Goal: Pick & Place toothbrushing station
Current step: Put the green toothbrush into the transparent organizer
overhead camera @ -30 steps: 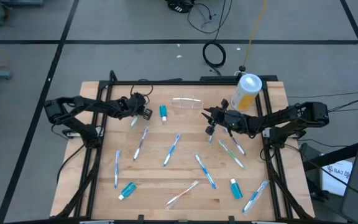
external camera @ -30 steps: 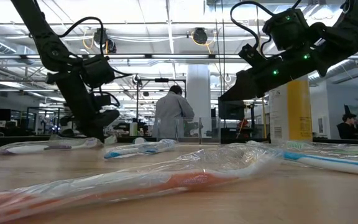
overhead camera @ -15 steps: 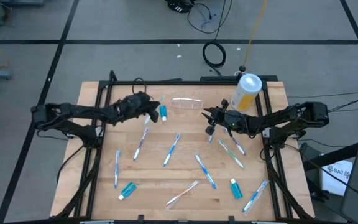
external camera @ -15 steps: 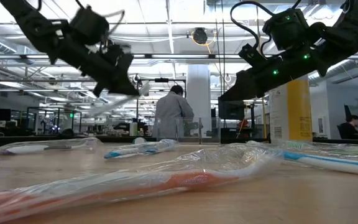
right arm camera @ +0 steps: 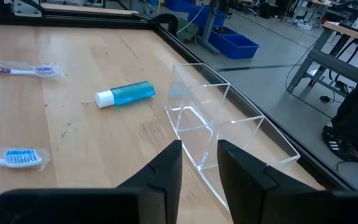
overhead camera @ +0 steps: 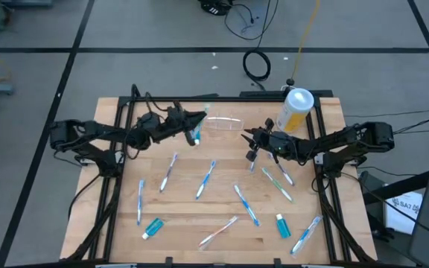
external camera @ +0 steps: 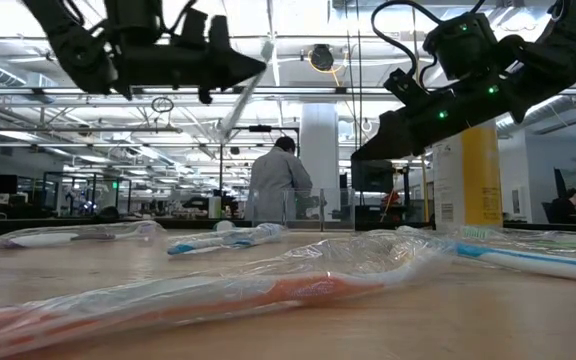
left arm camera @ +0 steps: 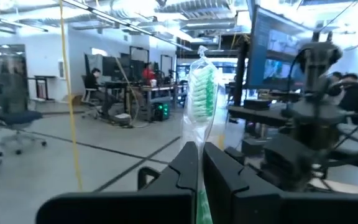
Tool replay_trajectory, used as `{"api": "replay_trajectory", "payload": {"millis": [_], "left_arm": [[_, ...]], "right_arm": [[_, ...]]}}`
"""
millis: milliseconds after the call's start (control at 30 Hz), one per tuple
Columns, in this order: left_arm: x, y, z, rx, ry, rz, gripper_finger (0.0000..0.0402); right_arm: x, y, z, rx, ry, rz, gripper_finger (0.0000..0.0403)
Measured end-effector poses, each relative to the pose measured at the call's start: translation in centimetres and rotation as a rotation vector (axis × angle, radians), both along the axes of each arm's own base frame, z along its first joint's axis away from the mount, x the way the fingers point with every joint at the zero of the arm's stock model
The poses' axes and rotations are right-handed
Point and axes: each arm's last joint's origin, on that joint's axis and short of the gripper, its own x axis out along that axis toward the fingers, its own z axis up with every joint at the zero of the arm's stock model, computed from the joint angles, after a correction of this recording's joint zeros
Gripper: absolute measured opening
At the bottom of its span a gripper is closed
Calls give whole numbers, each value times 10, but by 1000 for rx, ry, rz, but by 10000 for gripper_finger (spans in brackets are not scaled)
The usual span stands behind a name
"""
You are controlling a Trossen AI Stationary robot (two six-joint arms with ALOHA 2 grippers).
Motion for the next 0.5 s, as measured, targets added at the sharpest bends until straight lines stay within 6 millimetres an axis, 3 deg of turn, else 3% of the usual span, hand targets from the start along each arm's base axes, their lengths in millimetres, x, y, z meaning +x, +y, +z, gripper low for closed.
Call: {"api": "replay_trajectory", "payload": {"millis": [333, 500], "left_arm": [[56, 61, -10, 25, 30, 120, 4], [69, 92, -23, -14, 36, 195, 9]], "right_arm": [[0, 0, 1, -1, -6, 0, 94], [0, 0, 0, -1, -5, 0, 93]]}}
